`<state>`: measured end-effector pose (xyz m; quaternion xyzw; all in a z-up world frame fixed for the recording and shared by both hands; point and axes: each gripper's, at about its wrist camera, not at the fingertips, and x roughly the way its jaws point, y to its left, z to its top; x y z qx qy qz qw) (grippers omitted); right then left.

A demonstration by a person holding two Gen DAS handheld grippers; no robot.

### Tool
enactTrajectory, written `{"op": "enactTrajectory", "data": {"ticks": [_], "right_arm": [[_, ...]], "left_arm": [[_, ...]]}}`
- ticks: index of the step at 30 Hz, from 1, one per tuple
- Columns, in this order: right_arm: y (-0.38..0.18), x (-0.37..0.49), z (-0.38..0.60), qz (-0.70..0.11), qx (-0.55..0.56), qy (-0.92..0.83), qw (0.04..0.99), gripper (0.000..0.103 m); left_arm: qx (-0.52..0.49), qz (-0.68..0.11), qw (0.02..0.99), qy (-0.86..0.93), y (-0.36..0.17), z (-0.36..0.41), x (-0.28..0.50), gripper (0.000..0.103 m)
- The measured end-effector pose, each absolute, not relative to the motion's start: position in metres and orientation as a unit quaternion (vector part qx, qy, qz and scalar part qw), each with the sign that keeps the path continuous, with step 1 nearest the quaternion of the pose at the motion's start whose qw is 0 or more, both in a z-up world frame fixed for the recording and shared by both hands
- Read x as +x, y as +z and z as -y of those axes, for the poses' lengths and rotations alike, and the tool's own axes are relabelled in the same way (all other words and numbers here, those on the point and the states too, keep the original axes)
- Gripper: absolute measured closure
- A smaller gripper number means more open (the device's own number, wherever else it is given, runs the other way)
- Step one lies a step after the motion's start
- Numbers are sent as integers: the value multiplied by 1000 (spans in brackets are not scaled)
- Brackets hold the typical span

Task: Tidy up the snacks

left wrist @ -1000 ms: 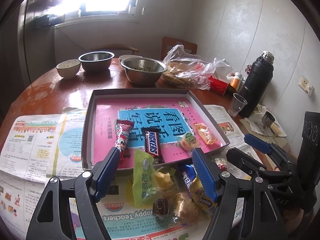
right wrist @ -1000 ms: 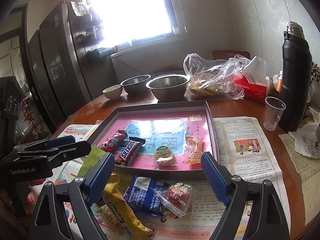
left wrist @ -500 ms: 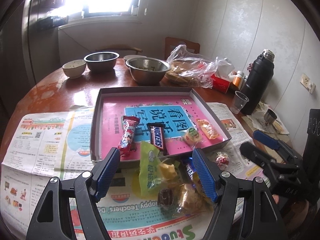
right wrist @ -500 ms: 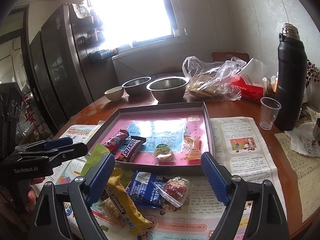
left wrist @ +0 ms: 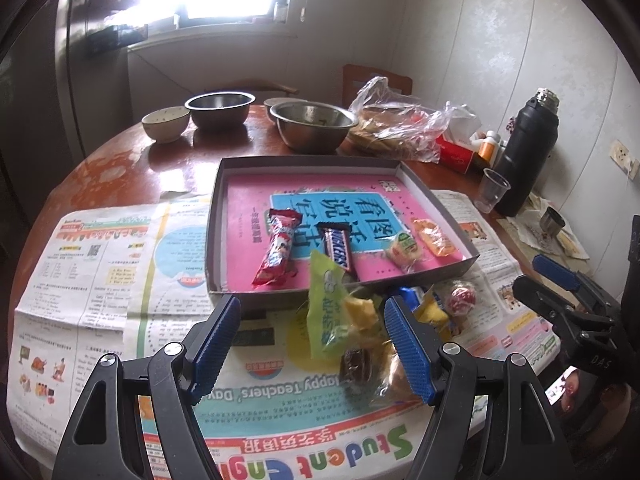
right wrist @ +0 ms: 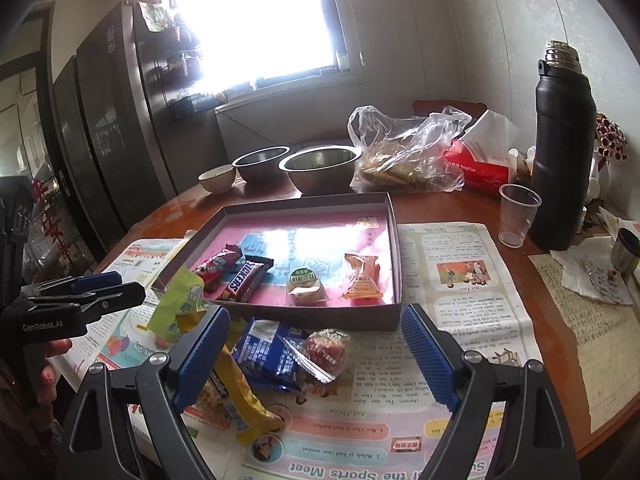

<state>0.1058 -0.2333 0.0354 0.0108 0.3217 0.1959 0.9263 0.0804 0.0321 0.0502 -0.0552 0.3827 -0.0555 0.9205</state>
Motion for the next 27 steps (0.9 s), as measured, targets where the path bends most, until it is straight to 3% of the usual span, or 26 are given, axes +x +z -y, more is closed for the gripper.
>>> {"op": "enactTrajectory", "data": {"ticks": [27], "right_arm": [[11,94,224,-361,-1,205,910,16]], "left_arm": [[-55,-429,899,-68,14,-24,76,27]]}}
